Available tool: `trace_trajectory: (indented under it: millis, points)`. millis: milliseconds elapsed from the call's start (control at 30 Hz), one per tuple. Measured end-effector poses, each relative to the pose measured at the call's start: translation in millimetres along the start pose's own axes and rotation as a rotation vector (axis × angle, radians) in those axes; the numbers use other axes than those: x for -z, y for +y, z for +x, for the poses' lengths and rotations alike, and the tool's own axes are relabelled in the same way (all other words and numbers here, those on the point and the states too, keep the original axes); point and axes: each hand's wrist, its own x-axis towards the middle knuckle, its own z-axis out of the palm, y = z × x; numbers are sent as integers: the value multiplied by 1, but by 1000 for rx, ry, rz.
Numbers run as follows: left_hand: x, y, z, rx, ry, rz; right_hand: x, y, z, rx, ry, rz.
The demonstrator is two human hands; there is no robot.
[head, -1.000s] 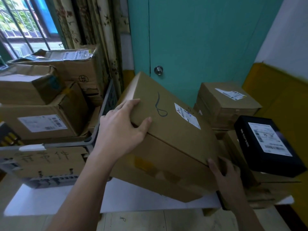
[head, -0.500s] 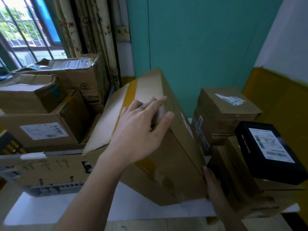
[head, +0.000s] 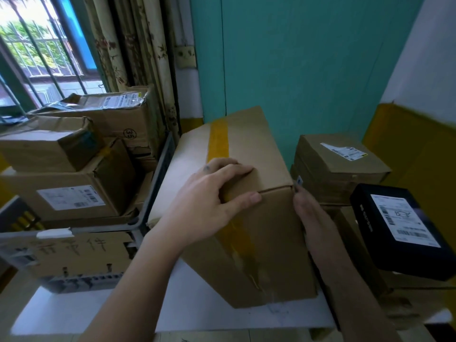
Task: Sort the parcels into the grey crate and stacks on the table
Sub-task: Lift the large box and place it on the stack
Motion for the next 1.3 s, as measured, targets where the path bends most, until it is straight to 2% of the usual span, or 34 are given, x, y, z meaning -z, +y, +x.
trace_trajectory:
  millis: [33,100,167,267,333,400,467,500,633,833,933,1033,1133,1300]
  points:
    - [-3,1,-1,1,-3,18,-7,-10,2,-9,-56,62]
    - [-5,1,-1,2,21,93,-9,-19,16,29,16,25]
    - [-5,-3,-2,-15,49,140,-10,-19,17,-24,15,81]
    - [-5,-16,-9,-35,55,85,-5,-22,26,-93,50,73]
    - [-8,-31,-13,69,163,10,-1,-20,28,-97,65,92]
    - [-9,-43,-15,286,240,-58,4,-14,30,-100,76,95]
    - [-10,-47,-15,494,174,-152,6,-14,30,-108,72,106]
    - [-10,-47,-15,536,156,-218,8,-12,31,-116,63,117]
    - [-10,-42,-14,497,239,-296,9,-4,35,-152,47,168]
    - [-10,-50,-14,455,325,-253,0,12,46,-366,46,377]
    - [-5,-58,-15,415,366,-236,-9,22,51,-418,35,341]
    - [7,-63,-13,473,296,-239,-7,17,61,-444,-30,306]
    - [24,-67,-7,579,198,-276,-1,2,75,-431,-187,190]
    - [42,-72,4,688,79,-422,-10,-22,93,-424,-251,-42]
